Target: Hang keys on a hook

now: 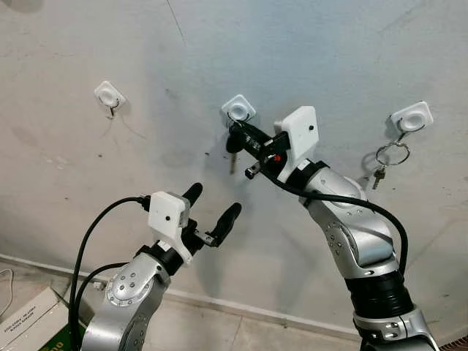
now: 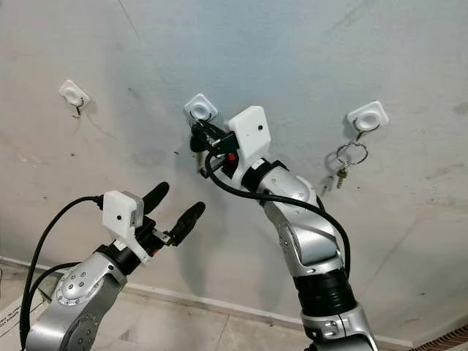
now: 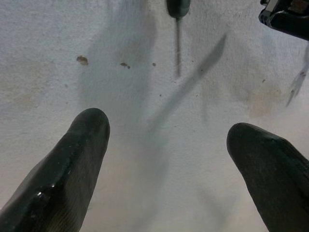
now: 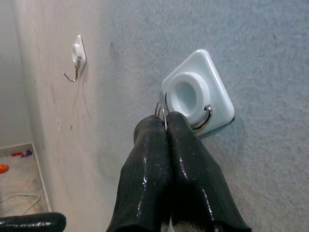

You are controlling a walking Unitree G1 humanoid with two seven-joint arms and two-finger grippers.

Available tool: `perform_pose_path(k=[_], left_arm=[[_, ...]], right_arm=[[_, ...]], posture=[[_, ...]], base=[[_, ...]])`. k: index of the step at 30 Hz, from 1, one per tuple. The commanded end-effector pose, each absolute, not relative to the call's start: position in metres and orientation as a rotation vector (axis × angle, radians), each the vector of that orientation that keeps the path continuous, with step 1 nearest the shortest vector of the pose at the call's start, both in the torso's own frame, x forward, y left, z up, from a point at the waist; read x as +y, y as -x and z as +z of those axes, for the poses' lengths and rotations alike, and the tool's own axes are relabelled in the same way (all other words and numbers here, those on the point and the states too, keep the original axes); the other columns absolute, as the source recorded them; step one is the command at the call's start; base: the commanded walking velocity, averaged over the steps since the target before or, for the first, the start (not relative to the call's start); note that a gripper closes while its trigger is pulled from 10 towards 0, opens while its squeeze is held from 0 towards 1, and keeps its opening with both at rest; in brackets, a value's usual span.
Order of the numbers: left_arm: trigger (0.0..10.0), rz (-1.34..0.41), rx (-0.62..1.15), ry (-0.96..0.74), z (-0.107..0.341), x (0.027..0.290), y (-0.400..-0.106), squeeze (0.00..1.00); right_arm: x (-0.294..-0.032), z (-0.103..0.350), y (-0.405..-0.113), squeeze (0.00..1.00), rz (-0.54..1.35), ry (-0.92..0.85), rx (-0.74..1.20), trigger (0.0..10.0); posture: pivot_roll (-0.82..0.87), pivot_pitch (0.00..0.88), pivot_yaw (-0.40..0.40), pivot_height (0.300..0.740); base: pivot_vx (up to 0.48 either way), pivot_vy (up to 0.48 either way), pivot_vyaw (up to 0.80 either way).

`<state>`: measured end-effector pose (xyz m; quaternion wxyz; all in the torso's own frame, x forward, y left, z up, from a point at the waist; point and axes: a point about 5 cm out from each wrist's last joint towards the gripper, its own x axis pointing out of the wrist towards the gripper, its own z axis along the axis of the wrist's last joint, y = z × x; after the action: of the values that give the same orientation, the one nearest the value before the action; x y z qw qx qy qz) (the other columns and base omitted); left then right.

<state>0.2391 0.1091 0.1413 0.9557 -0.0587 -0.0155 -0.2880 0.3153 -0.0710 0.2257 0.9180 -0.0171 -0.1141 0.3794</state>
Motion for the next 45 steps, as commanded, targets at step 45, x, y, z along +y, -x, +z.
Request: perform_pose_path(k=[45], left_arm=[[10.0, -0.601, -0.004, 0.103, 0.136, 0.106, -0.240, 0.00]], right_arm=[[-0.081, 0.183, -0.306, 0.00, 0.588, -0.243, 0.020, 10.0]], posture=[[-0.06, 0.000, 0.062, 0.740]], base=[[0.000, 0.000, 0.00]])
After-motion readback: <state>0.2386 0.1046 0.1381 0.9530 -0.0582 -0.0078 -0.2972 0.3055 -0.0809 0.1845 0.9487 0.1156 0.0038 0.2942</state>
